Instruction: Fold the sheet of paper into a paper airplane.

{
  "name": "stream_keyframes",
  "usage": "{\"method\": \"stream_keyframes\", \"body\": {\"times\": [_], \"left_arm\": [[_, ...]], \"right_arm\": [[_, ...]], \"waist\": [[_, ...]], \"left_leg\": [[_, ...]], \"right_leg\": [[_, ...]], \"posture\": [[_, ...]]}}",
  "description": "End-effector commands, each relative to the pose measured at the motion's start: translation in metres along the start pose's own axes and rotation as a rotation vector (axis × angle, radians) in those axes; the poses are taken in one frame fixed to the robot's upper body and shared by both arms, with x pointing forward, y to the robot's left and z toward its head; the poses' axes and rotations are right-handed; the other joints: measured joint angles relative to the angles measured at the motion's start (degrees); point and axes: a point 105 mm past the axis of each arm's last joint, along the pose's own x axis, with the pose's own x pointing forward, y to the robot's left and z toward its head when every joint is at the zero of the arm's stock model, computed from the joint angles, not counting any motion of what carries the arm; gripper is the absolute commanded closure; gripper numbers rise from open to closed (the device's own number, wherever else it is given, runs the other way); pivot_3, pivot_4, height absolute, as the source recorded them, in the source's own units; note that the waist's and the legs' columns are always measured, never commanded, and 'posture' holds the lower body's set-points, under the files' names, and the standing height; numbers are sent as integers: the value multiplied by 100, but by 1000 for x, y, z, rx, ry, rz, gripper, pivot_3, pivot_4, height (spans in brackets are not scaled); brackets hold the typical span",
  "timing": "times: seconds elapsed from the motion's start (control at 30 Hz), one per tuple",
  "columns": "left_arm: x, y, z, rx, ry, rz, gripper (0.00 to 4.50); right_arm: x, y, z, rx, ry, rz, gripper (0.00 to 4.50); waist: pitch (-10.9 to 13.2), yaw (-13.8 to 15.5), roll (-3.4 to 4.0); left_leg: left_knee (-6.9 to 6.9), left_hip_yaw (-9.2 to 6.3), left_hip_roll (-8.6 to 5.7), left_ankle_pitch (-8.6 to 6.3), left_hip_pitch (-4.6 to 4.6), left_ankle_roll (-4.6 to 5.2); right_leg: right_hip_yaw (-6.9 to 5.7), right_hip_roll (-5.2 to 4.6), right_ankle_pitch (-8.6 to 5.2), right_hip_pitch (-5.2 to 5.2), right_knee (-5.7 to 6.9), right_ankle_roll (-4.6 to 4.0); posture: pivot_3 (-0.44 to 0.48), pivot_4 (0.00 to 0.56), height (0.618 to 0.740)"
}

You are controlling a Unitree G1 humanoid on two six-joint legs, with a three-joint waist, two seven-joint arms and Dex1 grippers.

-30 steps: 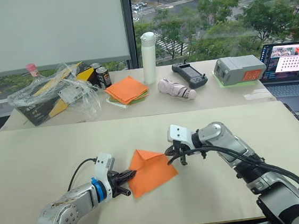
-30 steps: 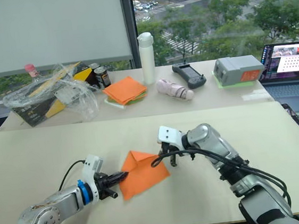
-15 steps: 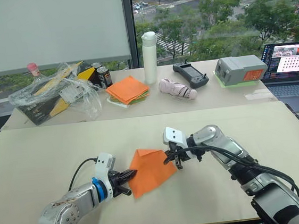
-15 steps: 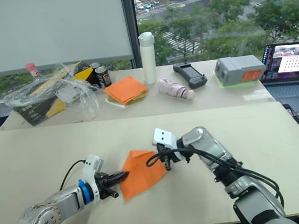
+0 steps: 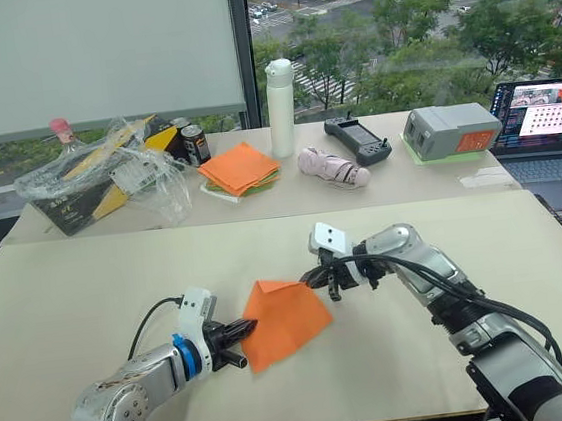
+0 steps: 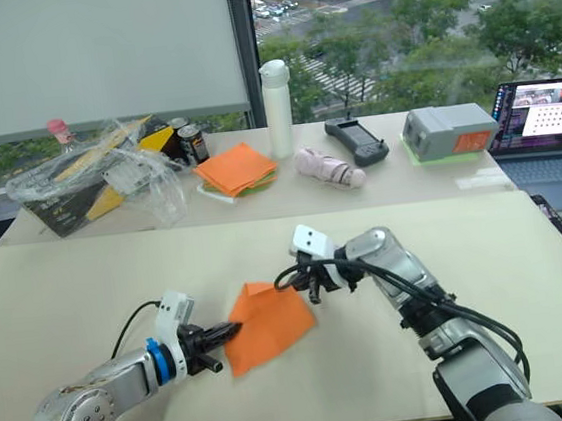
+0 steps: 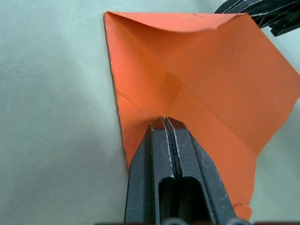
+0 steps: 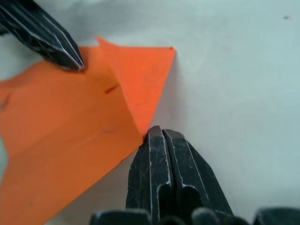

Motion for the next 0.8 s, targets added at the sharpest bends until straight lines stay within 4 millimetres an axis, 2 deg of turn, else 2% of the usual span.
{"method": "stream_keyframes", "body": {"times": [0.03, 0.47, 0.8], "left_arm": [[-2, 14, -20, -33, 78, 80, 4485], [-4, 18, -21, -37, 76, 92, 4485], [-8, 23, -18, -52, 56, 117, 4485]], "right_arm": [[-4, 6, 20, -28, -67, 30, 4499], [5, 20, 32, 11, -114, 65, 4499], [13, 23, 40, 40, -145, 67, 4499]], "waist": [[0, 0, 0], [0, 0, 0], [0, -6, 0]], "left_leg": [[0, 0, 0, 0, 0, 0], [0, -1, 0, 0, 0, 0], [-1, -2, 1, 0, 0, 0]], "right_leg": [[0, 0, 0, 0, 0, 0], [0, 0, 0, -1, 1, 0], [0, 2, 0, -4, 2, 0]], "posture": [[0, 150, 740], [0, 150, 740], [0, 150, 740]]}}
